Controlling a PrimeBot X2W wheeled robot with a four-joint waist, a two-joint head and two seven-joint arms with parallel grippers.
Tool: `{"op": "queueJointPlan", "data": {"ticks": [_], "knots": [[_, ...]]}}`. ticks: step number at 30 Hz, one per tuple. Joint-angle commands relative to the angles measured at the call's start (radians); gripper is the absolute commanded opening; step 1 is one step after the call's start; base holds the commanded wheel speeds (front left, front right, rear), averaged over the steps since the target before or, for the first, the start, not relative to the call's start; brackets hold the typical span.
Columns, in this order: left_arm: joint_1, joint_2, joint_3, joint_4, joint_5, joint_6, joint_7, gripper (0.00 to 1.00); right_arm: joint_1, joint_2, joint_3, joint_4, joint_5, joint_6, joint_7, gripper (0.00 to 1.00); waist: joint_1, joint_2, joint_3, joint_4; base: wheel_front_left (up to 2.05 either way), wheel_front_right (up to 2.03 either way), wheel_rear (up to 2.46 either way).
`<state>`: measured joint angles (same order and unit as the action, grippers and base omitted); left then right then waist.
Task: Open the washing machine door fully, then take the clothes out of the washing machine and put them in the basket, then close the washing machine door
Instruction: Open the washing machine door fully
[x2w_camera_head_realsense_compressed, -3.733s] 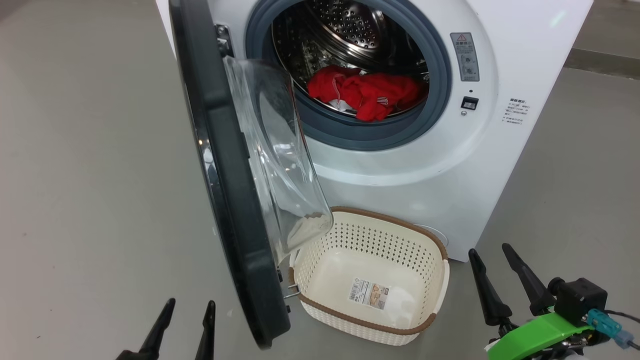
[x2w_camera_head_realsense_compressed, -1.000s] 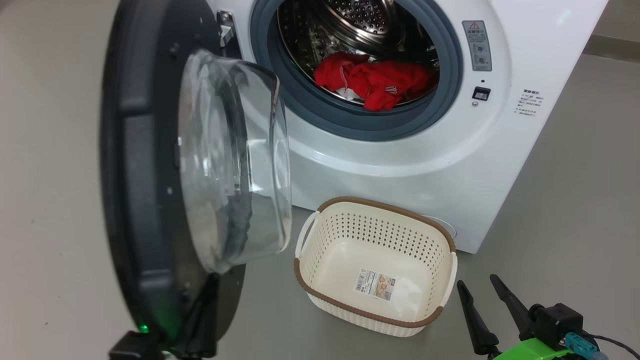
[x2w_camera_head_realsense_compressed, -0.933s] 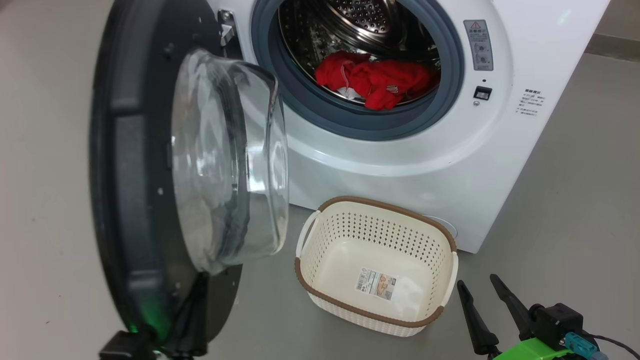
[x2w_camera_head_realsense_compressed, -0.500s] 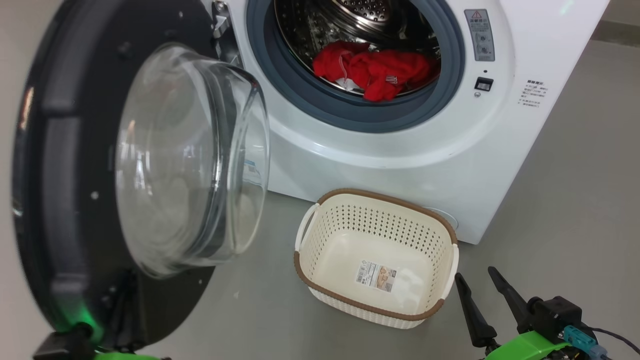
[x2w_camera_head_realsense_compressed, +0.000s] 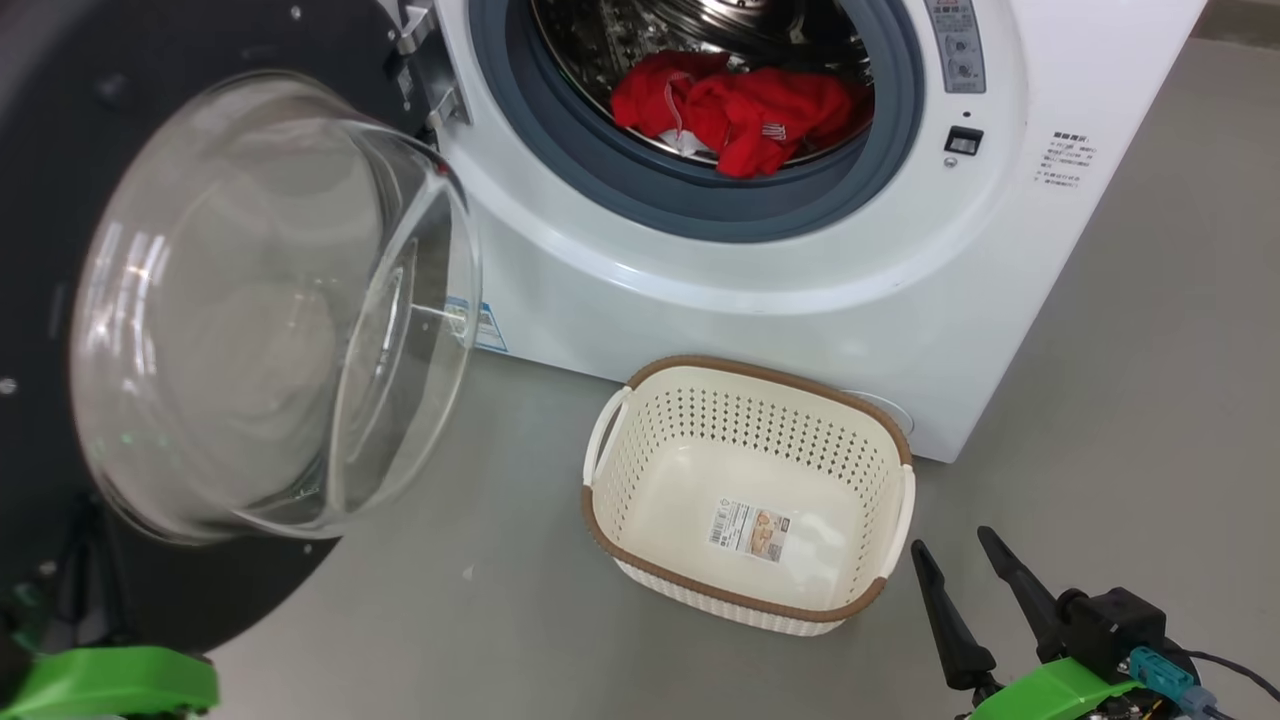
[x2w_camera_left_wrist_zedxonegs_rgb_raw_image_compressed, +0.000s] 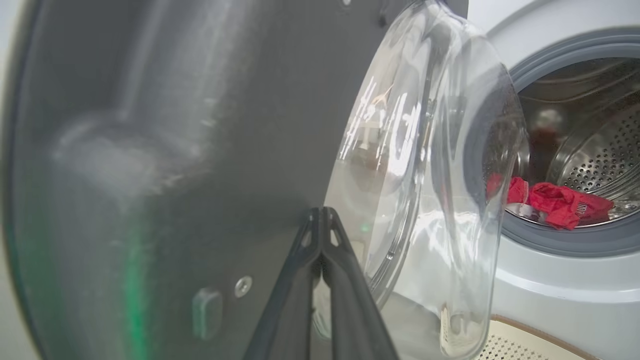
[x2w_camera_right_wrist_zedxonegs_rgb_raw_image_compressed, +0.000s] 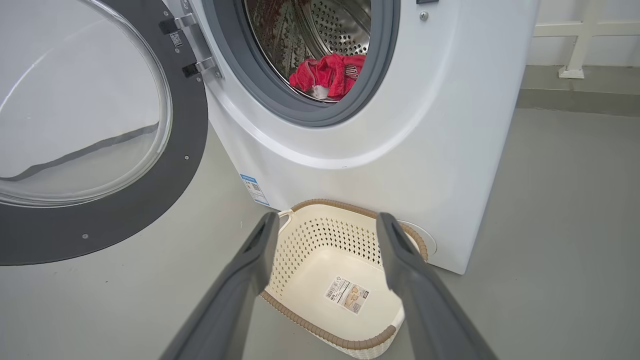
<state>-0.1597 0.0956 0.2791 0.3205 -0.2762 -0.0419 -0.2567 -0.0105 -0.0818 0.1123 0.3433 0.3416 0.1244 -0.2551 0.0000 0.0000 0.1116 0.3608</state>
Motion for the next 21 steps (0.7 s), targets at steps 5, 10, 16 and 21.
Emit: {"op": "queueJointPlan", "data": {"ticks": [5, 10, 16, 21], "knots": [[-0.089, 0.068, 0.116, 0.028, 0.016, 0.007, -0.005, 0.0, -0.044, -0.014, 0.026, -0.029, -0.017, 0.006, -0.007, 1.0, 0.0, 0.0, 0.017, -0.004, 0.0, 0.0, 0.0], [-0.139, 0.094, 0.17, 0.078, 0.025, -0.001, -0.005, 0.0, -0.056, -0.018, 0.034, -0.027, -0.02, 0.006, -0.007, 1.0, 0.0, 0.0, 0.034, -0.013, 0.0, 0.0, 0.0], [-0.195, 0.127, 0.227, 0.141, 0.038, -0.017, -0.005, 0.0, -0.081, -0.026, 0.04, -0.032, -0.024, 0.006, -0.007, 1.0, 0.0, 0.0, 0.071, -0.024, 0.0, 0.0, 0.0], [-0.241, 0.148, 0.267, 0.195, 0.05, -0.031, -0.005, 0.0, -0.1, -0.031, 0.041, -0.034, -0.027, 0.006, -0.007, 1.0, 0.0, 0.0, 0.098, -0.027, 0.0, 0.0, 0.0]]}}
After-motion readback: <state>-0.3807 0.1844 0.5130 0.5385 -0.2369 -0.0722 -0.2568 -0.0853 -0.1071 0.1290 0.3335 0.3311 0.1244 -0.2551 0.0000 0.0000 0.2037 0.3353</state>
